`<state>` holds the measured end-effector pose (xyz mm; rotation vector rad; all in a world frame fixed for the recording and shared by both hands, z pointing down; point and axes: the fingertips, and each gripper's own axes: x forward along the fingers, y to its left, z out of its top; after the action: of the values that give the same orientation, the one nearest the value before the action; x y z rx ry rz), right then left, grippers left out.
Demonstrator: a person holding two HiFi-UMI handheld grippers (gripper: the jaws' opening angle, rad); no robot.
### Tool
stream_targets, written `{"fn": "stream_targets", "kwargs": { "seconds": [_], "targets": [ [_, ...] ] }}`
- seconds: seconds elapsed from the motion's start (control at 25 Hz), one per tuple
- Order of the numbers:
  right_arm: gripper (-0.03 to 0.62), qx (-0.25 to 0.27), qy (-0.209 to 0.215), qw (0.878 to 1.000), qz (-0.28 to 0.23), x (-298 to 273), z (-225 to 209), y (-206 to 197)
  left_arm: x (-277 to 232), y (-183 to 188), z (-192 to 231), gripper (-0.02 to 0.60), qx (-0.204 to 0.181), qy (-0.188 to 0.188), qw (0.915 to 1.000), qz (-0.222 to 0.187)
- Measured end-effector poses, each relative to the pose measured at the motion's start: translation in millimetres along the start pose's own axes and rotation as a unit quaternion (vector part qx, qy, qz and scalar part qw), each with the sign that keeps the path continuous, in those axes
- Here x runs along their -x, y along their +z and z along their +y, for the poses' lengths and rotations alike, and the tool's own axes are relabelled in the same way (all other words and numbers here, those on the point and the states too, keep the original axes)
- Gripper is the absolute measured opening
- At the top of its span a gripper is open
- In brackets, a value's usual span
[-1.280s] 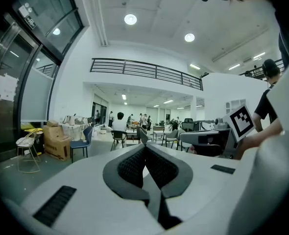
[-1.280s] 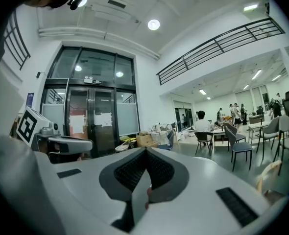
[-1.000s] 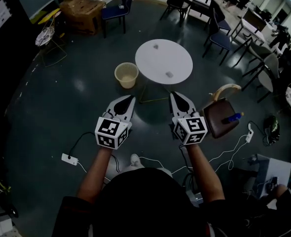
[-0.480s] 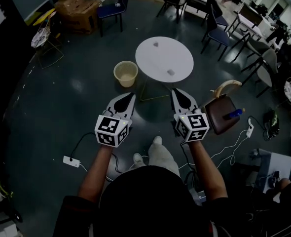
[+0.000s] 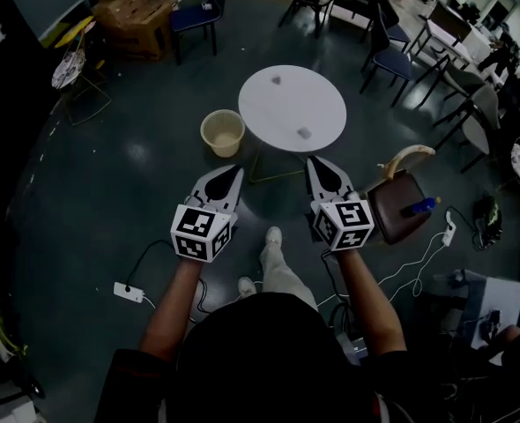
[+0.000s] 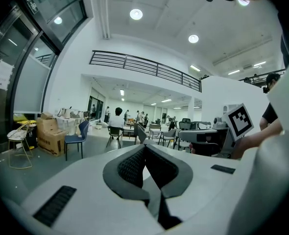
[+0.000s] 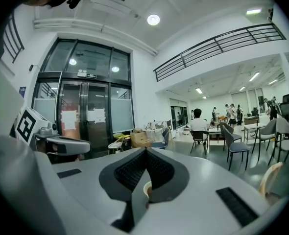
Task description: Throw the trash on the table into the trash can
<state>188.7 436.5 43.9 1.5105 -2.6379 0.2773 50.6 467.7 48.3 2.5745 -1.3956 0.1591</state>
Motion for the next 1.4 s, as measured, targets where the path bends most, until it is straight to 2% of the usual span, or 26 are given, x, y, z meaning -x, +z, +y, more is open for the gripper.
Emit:
{"fn": "stream_targets", "kwargs": {
  "seconds": [0.52,0.92,1.08,1.4],
  "targets": [
    [0.018,-0.01,-0.002,1.0,0.014,-87.1,-98.3,8.0,-117.5,15.6,31.8,0.015,-0.004,0.0,0.9998,0.019],
    [0.018,-0.017,-0.002,0.999,0.039,-162.8,-176.0,4.0,-204.7,27.8,68.9,0.014,-0.002,0.019,0.999,0.039],
    [0.018,-0.02,-0.004,0.998,0.056,-186.9,-212.3,-9.4,-242.8,24.0,73.7,0.014,-0.002,0.02,0.9983,0.054],
    [0.018,-0.025,-0.007,0.993,0.113,-224.0,-274.7,-60.9,-299.3,6.8,84.2,0.014,0.002,0.03,0.9965,0.078]
  ]
}}
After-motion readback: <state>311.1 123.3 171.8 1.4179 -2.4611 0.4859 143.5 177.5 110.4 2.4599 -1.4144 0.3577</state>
